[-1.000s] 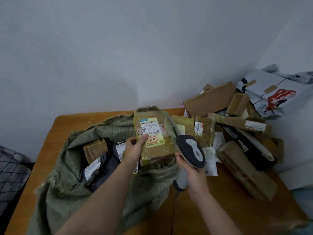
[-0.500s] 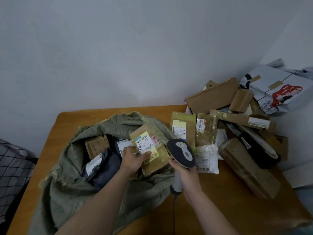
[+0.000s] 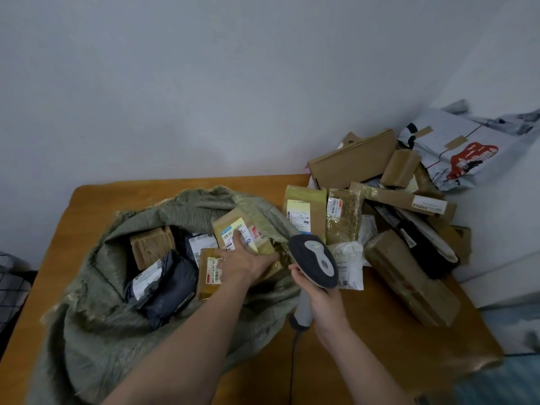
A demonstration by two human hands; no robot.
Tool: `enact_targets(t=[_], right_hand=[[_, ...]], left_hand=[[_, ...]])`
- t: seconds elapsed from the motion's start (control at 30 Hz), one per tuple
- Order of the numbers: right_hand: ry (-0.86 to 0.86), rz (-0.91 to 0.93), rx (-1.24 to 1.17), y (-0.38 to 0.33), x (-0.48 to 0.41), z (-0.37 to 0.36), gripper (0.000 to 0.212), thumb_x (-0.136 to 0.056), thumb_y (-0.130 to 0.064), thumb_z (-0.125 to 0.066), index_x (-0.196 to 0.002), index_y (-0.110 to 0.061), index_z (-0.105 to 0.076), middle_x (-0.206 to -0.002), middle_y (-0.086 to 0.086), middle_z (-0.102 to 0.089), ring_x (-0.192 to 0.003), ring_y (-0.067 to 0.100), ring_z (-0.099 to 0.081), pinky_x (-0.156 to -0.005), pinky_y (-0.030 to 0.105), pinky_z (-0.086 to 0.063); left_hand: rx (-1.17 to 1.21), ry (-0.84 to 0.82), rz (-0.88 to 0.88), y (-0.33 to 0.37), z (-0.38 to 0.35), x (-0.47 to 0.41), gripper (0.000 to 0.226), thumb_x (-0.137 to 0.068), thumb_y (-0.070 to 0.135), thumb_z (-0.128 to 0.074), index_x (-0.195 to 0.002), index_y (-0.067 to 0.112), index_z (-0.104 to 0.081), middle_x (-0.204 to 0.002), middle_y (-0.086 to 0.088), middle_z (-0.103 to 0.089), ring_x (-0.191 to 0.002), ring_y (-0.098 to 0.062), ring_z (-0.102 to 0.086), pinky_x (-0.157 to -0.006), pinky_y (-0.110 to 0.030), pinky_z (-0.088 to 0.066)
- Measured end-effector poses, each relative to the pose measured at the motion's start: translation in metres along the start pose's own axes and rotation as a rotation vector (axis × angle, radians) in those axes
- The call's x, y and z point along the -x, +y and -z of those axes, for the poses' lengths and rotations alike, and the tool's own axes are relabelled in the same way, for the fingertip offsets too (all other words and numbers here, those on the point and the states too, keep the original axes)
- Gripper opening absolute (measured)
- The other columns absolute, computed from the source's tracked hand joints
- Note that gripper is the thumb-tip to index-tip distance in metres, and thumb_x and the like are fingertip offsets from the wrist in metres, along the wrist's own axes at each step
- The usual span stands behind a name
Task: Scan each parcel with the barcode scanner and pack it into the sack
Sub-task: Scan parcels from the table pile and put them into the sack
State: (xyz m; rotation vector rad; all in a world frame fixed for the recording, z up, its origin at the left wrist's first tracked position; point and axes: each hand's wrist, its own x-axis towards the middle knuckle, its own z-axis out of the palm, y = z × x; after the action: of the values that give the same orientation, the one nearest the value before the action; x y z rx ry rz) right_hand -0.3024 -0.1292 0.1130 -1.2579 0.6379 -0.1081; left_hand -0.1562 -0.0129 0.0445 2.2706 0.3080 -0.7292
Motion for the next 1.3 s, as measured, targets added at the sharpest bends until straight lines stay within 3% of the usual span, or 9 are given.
enact_targets(t=[0.3, 0.53, 0.63, 0.8, 0.97, 1.07, 1.13, 1.23, 1.3], right_hand=[[-0.002, -0.001, 0.026, 0.004, -0.003, -0.010, 0.066, -0.069, -0.038, -0.084, -0.129, -0.015, -0.070, -0.129, -0.001, -0.070, -0.123, 0.018, -0.060, -0.109, 0.044, -0.046], [-0.013, -0.051, 0.054, 0.022, -0.006, -0.021, 0.043, -0.087, -0.025, -0.081, -0.128, -0.025, -0.068, -0.121, -0.011, -0.069, -0.109, 0.005, -0.058, -0.102, 0.040, -0.045], [0.000, -0.073, 0.077, 0.036, -0.008, -0.027, 0.042, -0.086, -0.026, -0.082, -0.126, -0.028, -0.068, -0.120, -0.011, -0.069, -0.112, 0.009, -0.059, -0.099, 0.038, -0.046], [-0.047, -0.139, 0.184, 0.059, -0.004, -0.041, 0.028, -0.086, -0.029, -0.082, -0.107, -0.041, -0.069, -0.119, -0.010, -0.069, -0.117, 0.019, -0.060, -0.108, 0.049, -0.047], [-0.029, -0.176, 0.235, 0.074, -0.001, -0.045, 0.025, -0.087, -0.027, -0.082, -0.098, -0.043, -0.066, -0.111, -0.013, -0.068, -0.114, 0.022, -0.060, -0.105, 0.046, -0.048], [-0.013, -0.187, 0.254, 0.078, -0.003, -0.040, 0.022, -0.087, -0.026, -0.081, -0.094, -0.040, -0.066, -0.104, -0.016, -0.067, -0.110, 0.022, -0.061, -0.099, 0.041, -0.049], [0.007, -0.197, 0.265, 0.082, -0.004, -0.038, 0.022, -0.087, -0.027, -0.082, -0.098, -0.038, -0.066, -0.105, -0.013, -0.068, -0.111, 0.022, -0.061, -0.102, 0.044, -0.049], [0.020, -0.207, 0.260, 0.088, -0.005, -0.037, 0.029, -0.085, -0.030, -0.083, -0.108, -0.032, -0.065, -0.107, -0.010, -0.067, -0.115, 0.024, -0.060, -0.107, 0.047, -0.048], [0.023, -0.225, 0.252, 0.091, -0.003, -0.042, 0.037, -0.085, -0.032, -0.083, -0.116, -0.026, -0.065, -0.109, -0.006, -0.066, -0.114, 0.023, -0.058, -0.106, 0.045, -0.047]], left_hand=[[-0.394, 0.205, -0.146, -0.034, 0.027, 0.006, 0.131, -0.048, 0.094, -0.073, -0.150, 0.033, -0.019, -0.155, -0.017, -0.017, -0.143, -0.047, -0.029, -0.110, -0.064, -0.040], [-0.303, 0.279, -0.261, -0.074, 0.046, 0.016, 0.073, -0.083, 0.077, -0.062, -0.129, 0.023, -0.046, -0.132, -0.012, -0.050, -0.117, -0.035, -0.059, -0.093, -0.046, -0.053], [-0.355, 0.153, -0.162, -0.099, 0.053, 0.030, 0.063, -0.095, 0.075, -0.045, -0.126, 0.020, -0.049, -0.127, -0.009, -0.061, -0.112, -0.034, -0.063, -0.085, -0.040, -0.050], [-0.346, -0.224, -0.054, -0.124, 0.067, 0.049, 0.064, -0.105, 0.064, -0.030, -0.153, 0.023, -0.042, -0.151, -0.014, -0.052, -0.123, -0.032, -0.058, -0.101, -0.042, -0.051], [-0.404, -0.449, 0.050, -0.144, 0.063, 0.069, 0.063, -0.105, 0.054, -0.044, -0.160, 0.029, -0.027, -0.149, -0.014, -0.053, -0.113, -0.030, -0.061, -0.090, -0.038, -0.054], [-0.519, -0.489, 0.056, -0.156, 0.057, 0.074, 0.061, -0.096, 0.045, -0.062, -0.152, 0.027, -0.044, -0.126, -0.004, -0.064, -0.091, -0.019, -0.064, -0.066, -0.028, -0.053], [-0.658, -0.416, 0.018, -0.161, 0.055, 0.076, 0.057, -0.089, 0.044, -0.070, -0.140, 0.023, -0.056, -0.124, -0.005, -0.065, -0.097, -0.022, -0.066, -0.069, -0.030, -0.056], [-0.833, 0.001, -0.199, -0.164, 0.058, 0.082, 0.062, -0.076, 0.056, -0.079, -0.128, 0.028, -0.063, -0.132, -0.008, -0.052, -0.121, -0.030, -0.052, -0.098, -0.041, -0.049], [-0.736, 0.228, -0.445, -0.166, 0.065, 0.087, 0.054, -0.069, 0.051, -0.085, -0.115, 0.028, -0.071, -0.122, -0.004, -0.057, -0.113, -0.029, -0.053, -0.093, -0.042, -0.045]])
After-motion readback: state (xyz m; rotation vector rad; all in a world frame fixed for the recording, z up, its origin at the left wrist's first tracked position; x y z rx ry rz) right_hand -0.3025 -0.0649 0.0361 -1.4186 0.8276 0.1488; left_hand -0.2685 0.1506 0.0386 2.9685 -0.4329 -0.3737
